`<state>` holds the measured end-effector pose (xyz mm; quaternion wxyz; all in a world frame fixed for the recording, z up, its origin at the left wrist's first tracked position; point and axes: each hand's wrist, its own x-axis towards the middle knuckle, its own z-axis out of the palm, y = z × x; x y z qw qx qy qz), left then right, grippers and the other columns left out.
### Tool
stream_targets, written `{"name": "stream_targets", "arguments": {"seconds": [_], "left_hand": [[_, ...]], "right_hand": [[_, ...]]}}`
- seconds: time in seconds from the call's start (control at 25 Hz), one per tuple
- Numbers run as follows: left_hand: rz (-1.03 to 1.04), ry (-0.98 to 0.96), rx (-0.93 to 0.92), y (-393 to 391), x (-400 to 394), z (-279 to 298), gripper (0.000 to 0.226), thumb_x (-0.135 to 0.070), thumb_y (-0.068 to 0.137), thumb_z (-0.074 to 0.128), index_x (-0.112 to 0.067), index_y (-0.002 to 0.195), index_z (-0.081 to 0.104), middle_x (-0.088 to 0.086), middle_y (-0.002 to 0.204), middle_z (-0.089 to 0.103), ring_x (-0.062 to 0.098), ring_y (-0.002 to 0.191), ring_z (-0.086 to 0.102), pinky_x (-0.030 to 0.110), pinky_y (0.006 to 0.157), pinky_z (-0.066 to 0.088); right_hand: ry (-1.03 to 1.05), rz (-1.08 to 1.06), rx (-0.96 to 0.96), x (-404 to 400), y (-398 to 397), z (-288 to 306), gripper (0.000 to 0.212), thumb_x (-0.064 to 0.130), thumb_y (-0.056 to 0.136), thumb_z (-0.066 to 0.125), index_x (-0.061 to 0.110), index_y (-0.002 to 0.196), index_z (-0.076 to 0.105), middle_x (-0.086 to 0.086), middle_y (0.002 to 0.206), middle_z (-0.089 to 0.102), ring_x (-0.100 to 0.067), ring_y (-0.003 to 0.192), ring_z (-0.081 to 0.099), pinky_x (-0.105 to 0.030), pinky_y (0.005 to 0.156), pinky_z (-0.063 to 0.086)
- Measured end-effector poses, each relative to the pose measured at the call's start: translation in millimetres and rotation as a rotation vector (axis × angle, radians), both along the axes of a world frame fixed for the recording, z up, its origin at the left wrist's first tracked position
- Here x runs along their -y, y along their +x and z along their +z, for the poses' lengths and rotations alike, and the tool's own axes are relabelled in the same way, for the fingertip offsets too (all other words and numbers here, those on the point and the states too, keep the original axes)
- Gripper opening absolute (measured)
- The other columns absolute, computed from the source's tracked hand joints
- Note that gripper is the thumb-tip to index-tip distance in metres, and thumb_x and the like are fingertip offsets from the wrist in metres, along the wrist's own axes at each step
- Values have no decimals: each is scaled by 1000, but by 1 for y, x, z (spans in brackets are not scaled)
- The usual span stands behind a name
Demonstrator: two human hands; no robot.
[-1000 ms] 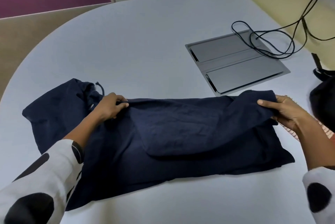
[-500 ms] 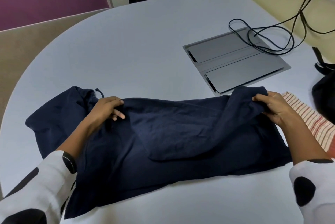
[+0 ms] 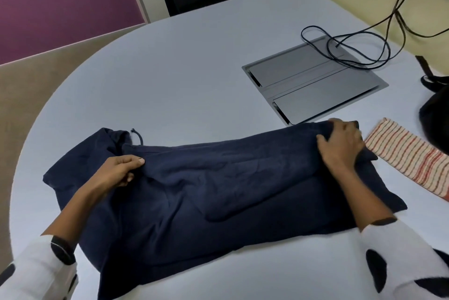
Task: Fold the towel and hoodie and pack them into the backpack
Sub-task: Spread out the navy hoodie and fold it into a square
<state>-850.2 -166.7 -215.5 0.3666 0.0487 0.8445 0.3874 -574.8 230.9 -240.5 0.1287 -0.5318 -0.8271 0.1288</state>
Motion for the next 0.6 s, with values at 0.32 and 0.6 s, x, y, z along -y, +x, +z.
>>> {"name": "stream_targets", "arguments": {"seconds": [0.32,0.6], "left_hand": [[0,-27,-64,-4,-9,-3,27,-19,96,53,-8,72,55,-2,50,32,11,43,26,16,35,24],[72,-71,-160,-12,-12,-10,37,-21,95,52,-13,61,41,2,55,34,17,49,30,25,47,28]], "right_hand": [[57,855,-141,229,-35,-32,48,68,72,58,23,87,52,5,85,53,-16,76,49,-31,72,39],[-10,923,-188,246,-34,-30,31,10,61,72,19,88,59,4,83,55,-14,73,53,-27,65,45]]}}
